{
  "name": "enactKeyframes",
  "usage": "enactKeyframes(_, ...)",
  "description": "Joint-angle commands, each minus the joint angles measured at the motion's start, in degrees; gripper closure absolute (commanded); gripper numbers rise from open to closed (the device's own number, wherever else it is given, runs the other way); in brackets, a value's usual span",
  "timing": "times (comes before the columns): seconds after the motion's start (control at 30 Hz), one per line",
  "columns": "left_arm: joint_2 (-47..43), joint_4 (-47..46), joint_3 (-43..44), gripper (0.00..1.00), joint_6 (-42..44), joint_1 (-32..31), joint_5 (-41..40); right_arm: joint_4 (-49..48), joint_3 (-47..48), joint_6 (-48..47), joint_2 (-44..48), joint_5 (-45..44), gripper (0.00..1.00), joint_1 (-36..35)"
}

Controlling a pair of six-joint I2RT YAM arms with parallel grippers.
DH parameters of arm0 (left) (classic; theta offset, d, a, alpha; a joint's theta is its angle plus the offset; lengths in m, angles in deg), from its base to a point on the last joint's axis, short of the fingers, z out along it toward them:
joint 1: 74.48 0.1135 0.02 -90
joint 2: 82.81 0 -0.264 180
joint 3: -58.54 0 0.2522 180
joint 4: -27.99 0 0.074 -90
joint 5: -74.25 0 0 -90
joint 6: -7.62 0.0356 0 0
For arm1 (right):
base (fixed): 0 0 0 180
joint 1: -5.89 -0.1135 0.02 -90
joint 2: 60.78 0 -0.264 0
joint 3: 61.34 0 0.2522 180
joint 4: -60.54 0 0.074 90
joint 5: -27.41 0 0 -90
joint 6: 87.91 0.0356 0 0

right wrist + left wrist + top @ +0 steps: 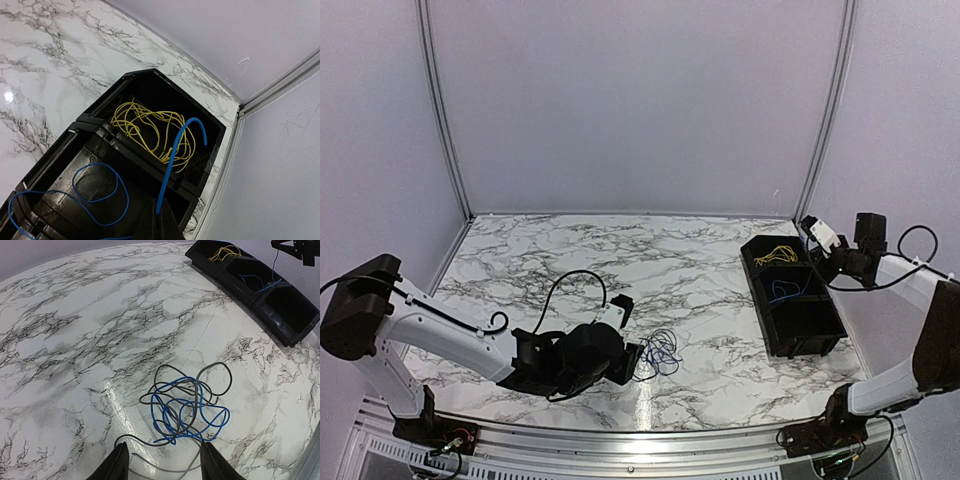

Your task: Untangle the cables

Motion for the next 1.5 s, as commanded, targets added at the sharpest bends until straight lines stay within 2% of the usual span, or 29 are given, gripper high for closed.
enactKeyframes(0.0,0.1,1.6,1.9,0.49,-0.1,-0.2,-0.6,5.8,-1.3,-8.6,2.1,3.1,1.00,0.1)
enactKeyframes(0.17,0.8,1.6,2.4,0.49,-0.3,-0.2,-0.3,11.8,0.4,-11.8,-0.5,3.0,1.00,0.1)
enactKeyframes(0.37,1.3,1.6,2.7,0.49,-0.4,-0.2,0.0,19.3,5.8,-14.2,-8.2,1.6,1.00,0.1)
enactKeyframes(0.8,1.6,1.6,2.8,0.48,-0.4,-0.2,0.0,23.7,12.8,-14.1,-17.7,-5.0,0.99,-0.1)
enactKeyframes(0.9,1.9,1.6,3.2,0.48,0.0,-0.2,0.1,26.1,16.3,-12.0,-20.3,-7.2,0.95,-0.1)
enactKeyframes(1.1,1.2,1.8,3.7,0.48,1.1,-0.2,-0.5,36.7,25.0,-10.7,-22.2,-11.0,0.76,-0.1)
enactKeyframes(1.3,-0.8,3.4,3.3,0.46,1.5,-0.1,-1.9,47.4,29.7,-14.0,-17.1,-14.8,0.58,-0.1)
enactKeyframes(1.47,-0.9,9.0,4.4,0.43,-1.2,0.1,-2.7,52.5,34.1,-14.9,-12.6,-12.5,0.54,-1.4)
